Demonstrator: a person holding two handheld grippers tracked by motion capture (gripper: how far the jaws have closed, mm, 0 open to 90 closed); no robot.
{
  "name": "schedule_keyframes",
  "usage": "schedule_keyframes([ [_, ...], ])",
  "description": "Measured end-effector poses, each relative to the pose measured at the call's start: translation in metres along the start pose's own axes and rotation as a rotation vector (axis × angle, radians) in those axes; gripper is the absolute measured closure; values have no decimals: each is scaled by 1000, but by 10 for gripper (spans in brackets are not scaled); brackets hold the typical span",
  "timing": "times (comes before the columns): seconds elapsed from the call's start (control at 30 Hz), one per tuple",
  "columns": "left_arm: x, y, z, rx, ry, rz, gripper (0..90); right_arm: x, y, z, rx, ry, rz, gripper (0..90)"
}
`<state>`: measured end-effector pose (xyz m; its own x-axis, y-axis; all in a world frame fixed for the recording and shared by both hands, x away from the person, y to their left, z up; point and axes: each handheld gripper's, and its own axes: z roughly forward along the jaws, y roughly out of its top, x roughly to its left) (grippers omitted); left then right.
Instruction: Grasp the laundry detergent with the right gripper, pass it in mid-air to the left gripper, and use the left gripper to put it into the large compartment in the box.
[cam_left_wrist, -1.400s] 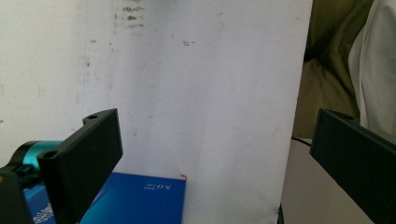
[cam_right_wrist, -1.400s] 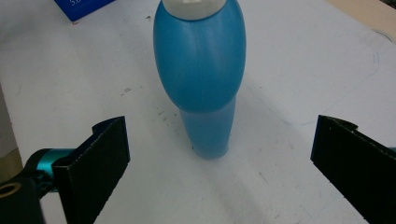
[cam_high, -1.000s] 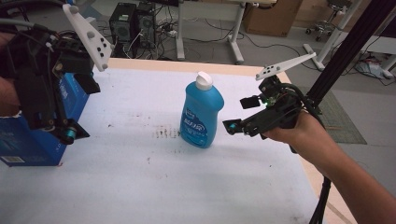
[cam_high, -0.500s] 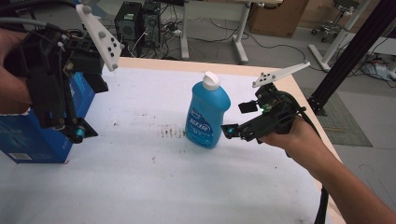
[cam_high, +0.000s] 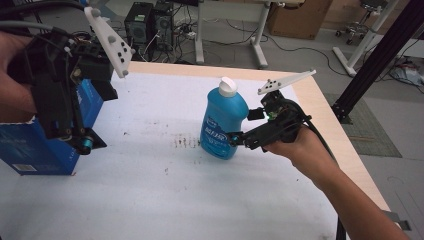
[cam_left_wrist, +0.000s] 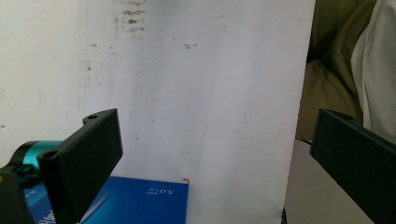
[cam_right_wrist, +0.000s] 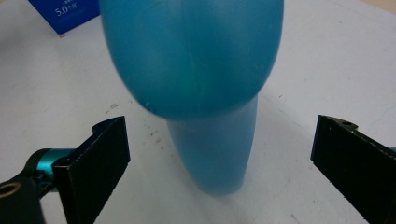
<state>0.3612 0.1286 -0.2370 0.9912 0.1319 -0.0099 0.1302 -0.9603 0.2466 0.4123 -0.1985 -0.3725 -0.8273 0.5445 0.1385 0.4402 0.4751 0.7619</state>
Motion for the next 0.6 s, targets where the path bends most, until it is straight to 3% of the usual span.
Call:
schedule_keyframes([
  [0.37,1,0,1,-4,-4,3,24,1,0,20,-42,17,15,37],
  [0.6,2,-2,2,-4,-4,-4,24,-1,-1,26,-63,-2,9,56],
])
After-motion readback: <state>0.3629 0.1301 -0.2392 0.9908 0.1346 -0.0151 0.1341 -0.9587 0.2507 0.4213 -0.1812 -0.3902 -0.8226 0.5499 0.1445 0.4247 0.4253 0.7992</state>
